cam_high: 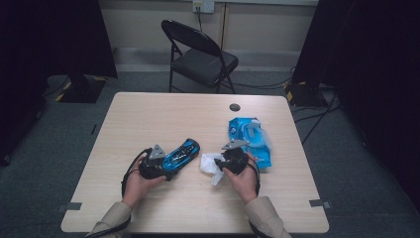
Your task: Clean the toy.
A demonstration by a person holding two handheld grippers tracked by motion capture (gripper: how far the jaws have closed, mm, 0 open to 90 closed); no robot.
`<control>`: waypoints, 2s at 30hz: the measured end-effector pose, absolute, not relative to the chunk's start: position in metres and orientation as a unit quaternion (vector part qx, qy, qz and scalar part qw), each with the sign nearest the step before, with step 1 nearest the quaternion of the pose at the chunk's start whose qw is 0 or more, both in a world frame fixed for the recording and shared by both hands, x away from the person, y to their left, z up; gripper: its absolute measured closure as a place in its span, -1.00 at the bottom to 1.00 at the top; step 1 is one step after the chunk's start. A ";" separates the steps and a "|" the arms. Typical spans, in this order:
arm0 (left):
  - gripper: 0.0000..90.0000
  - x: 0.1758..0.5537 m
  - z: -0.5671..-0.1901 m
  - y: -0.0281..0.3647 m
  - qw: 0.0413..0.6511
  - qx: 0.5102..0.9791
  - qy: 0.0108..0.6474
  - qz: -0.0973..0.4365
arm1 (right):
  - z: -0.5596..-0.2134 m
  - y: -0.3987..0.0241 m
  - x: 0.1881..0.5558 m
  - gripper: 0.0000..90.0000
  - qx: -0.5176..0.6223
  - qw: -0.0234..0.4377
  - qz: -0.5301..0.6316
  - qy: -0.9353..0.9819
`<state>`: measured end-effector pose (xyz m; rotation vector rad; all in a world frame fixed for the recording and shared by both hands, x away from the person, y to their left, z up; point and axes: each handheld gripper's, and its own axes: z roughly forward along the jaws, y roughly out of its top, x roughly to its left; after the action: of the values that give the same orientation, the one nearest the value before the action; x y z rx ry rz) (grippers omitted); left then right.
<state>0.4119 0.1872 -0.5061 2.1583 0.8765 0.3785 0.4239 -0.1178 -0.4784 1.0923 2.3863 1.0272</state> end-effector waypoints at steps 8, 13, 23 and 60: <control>-0.43 0.412 -0.506 0.187 0.381 0.845 0.344 0.149 | -0.469 -0.120 0.423 0.21 0.380 0.165 0.369 0.832; -0.43 0.412 -0.506 0.187 0.381 0.845 0.344 0.148 | -0.466 -0.114 0.419 0.45 0.363 0.160 0.377 0.837; -0.43 0.412 -0.506 0.187 0.381 0.845 0.343 0.148 | -0.489 -0.092 0.417 0.53 0.344 0.137 0.363 0.855; -0.43 0.412 -0.506 0.188 0.378 0.846 0.343 0.152 | -0.466 0.006 0.433 0.92 0.255 0.083 0.423 0.865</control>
<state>0.4119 0.1876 -0.5058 2.1631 0.8757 0.3895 0.4329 0.0060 -0.4657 0.7608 2.5839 1.2639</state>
